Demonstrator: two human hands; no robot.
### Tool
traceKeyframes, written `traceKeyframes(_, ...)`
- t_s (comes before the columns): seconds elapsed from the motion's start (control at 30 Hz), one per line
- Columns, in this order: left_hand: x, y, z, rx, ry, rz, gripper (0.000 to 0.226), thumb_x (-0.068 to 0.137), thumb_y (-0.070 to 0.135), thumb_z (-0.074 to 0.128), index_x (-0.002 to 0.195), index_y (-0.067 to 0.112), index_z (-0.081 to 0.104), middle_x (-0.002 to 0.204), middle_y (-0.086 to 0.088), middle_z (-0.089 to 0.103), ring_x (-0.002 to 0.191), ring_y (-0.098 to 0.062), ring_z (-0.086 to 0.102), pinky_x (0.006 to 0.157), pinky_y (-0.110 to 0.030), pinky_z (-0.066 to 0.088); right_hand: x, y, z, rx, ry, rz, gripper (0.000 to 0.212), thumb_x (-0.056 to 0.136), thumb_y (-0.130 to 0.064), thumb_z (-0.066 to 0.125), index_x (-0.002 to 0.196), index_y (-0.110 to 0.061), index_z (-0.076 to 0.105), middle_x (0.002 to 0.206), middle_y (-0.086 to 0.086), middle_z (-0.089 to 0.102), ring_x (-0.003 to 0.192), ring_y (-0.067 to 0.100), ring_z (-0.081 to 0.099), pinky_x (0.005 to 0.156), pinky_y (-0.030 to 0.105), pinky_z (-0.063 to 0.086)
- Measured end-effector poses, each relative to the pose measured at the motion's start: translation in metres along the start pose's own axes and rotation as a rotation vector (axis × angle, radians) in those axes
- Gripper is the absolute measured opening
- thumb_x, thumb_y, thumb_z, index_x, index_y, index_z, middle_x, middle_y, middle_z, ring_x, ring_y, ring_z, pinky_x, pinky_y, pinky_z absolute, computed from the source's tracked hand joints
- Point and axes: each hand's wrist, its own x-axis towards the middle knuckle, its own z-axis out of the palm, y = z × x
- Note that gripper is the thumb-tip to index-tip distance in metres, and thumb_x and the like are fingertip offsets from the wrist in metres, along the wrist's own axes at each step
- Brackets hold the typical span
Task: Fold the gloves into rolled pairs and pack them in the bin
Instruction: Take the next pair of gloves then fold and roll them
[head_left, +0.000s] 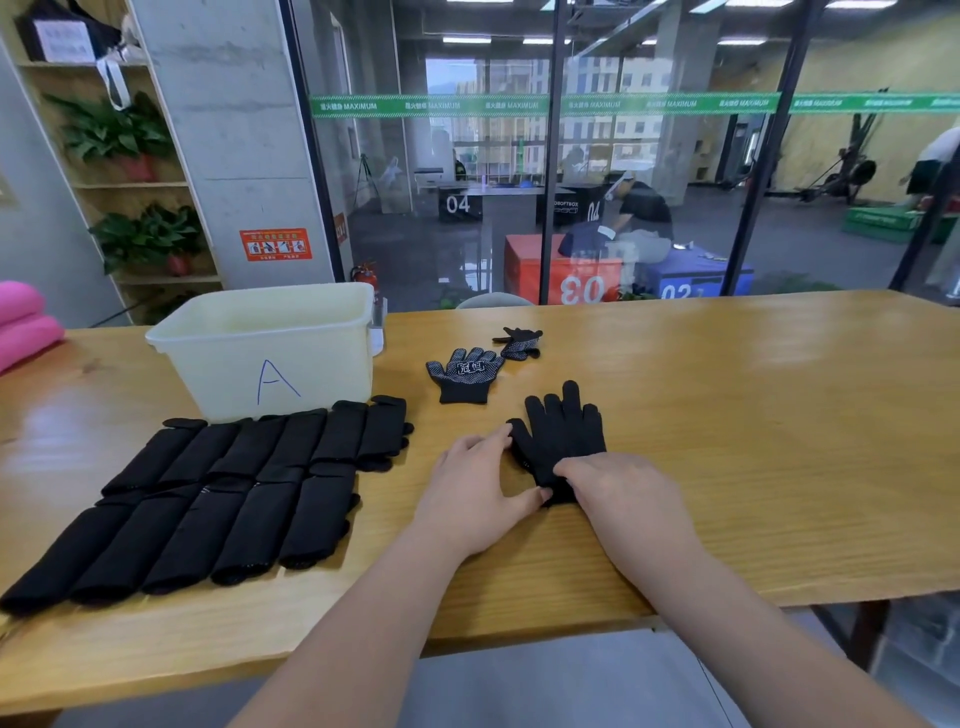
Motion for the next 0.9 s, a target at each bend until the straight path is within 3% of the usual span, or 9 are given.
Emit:
traceKeyframes(0.13, 0.0, -0.002, 0.001, 0.012, -0.006, 0.003, 0.093, 0.085, 0.075, 0.06, 0.163, 0.037, 0.028, 0.155, 0.015, 0.052, 0.149, -0.014, 0.03, 0.122, -0.043, 0.034, -0.002, -0.001, 0.001, -0.02, 0.062, -0.044, 0.035, 0.063, -0.01, 0.092, 0.089, -0.027, 0.076, 0.072, -0.008, 0.068, 0.064, 0.021, 0.065, 0.055, 0.033, 0.051)
traceKeyframes(0.23, -0.001, -0.001, 0.0, 0.07, -0.01, 0.049, 0.081, 0.092, 0.072, 0.056, 0.162, 0.04, 0.031, 0.157, 0.017, 0.048, 0.149, -0.014, 0.029, 0.122, -0.043, 0.031, -0.003, 0.001, 0.004, 0.06, 0.097, -0.008, 0.031, 0.07, -0.011, 0.092, 0.093, -0.027, 0.079, 0.078, -0.009, 0.073, 0.069, 0.019, 0.068, 0.056, 0.033, 0.054)
traceKeyframes(0.33, -0.001, -0.002, 0.001, 0.113, -0.019, 0.081, 0.068, 0.094, 0.075, 0.049, 0.156, 0.049, 0.04, 0.157, 0.019, 0.046, 0.148, -0.014, 0.028, 0.122, -0.044, 0.03, -0.005, 0.005, -0.002, 0.252, 0.047, 0.039, 0.026, 0.089, -0.025, 0.076, 0.114, -0.03, 0.075, 0.106, -0.015, 0.074, 0.1, 0.011, 0.066, 0.079, 0.032, 0.057)
traceKeyframes(0.43, 0.0, -0.002, 0.001, 0.122, -0.038, 0.075, 0.064, 0.093, 0.077, 0.047, 0.151, 0.05, 0.048, 0.158, 0.018, 0.044, 0.148, -0.014, 0.026, 0.123, -0.045, 0.028, 0.009, 0.016, -0.01, 0.453, 0.025, 0.198, 0.032, 0.1, -0.028, 0.059, 0.131, -0.031, 0.068, 0.125, -0.017, 0.067, 0.122, 0.007, 0.054, 0.1, 0.03, 0.048)
traceKeyframes(0.6, 0.001, -0.003, 0.001, 0.102, -0.045, 0.065, 0.065, 0.092, 0.078, 0.049, 0.15, 0.049, 0.051, 0.157, 0.02, 0.042, 0.149, -0.012, 0.025, 0.124, -0.044, 0.026, 0.063, 0.06, 0.002, 0.449, -0.276, 0.378, 0.04, 0.107, -0.028, 0.038, 0.144, -0.031, 0.052, 0.119, -0.005, 0.072, 0.123, 0.02, 0.055, 0.099, 0.042, 0.049)
traceKeyframes(0.7, 0.001, -0.002, -0.001, 0.103, -0.053, 0.058, 0.066, 0.091, 0.078, 0.049, 0.15, 0.049, 0.051, 0.157, 0.02, 0.042, 0.149, -0.011, 0.024, 0.124, -0.044, 0.026, 0.082, 0.077, 0.009, 0.541, -0.409, 0.412, 0.045, 0.111, -0.023, 0.035, 0.156, -0.025, 0.041, 0.139, 0.001, 0.066, 0.129, 0.025, 0.058, 0.103, 0.037, 0.046)
traceKeyframes(0.77, 0.001, -0.002, -0.001, 0.103, -0.055, 0.053, 0.066, 0.091, 0.078, 0.05, 0.15, 0.048, 0.05, 0.158, 0.021, 0.041, 0.149, -0.01, 0.023, 0.124, -0.043, 0.025, 0.087, 0.082, 0.011, 0.575, -0.372, 0.418, 0.048, 0.11, -0.02, 0.037, 0.158, -0.023, 0.038, 0.145, 0.0, 0.062, 0.12, 0.023, 0.061, 0.094, 0.031, 0.043)
traceKeyframes(0.83, 0.0, -0.001, -0.002, 0.099, -0.059, 0.05, 0.066, 0.091, 0.077, 0.051, 0.151, 0.048, 0.05, 0.158, 0.022, 0.041, 0.148, -0.01, 0.022, 0.125, -0.042, 0.024, 0.087, 0.082, 0.012, 0.617, -0.292, 0.425, 0.046, 0.109, -0.017, 0.04, 0.154, -0.025, 0.044, 0.133, -0.005, 0.069, 0.093, 0.01, 0.061, 0.084, 0.029, 0.04)
traceKeyframes(0.9, 0.0, 0.0, -0.003, 0.097, -0.055, 0.052, 0.066, 0.091, 0.077, 0.051, 0.151, 0.048, 0.05, 0.158, 0.022, 0.041, 0.148, -0.009, 0.022, 0.125, -0.042, 0.023, 0.087, 0.081, 0.017, 0.64, -0.246, 0.412, 0.043, 0.108, -0.016, 0.043, 0.149, -0.025, 0.049, 0.115, -0.009, 0.074, 0.084, 0.003, 0.058, 0.082, 0.029, 0.04)
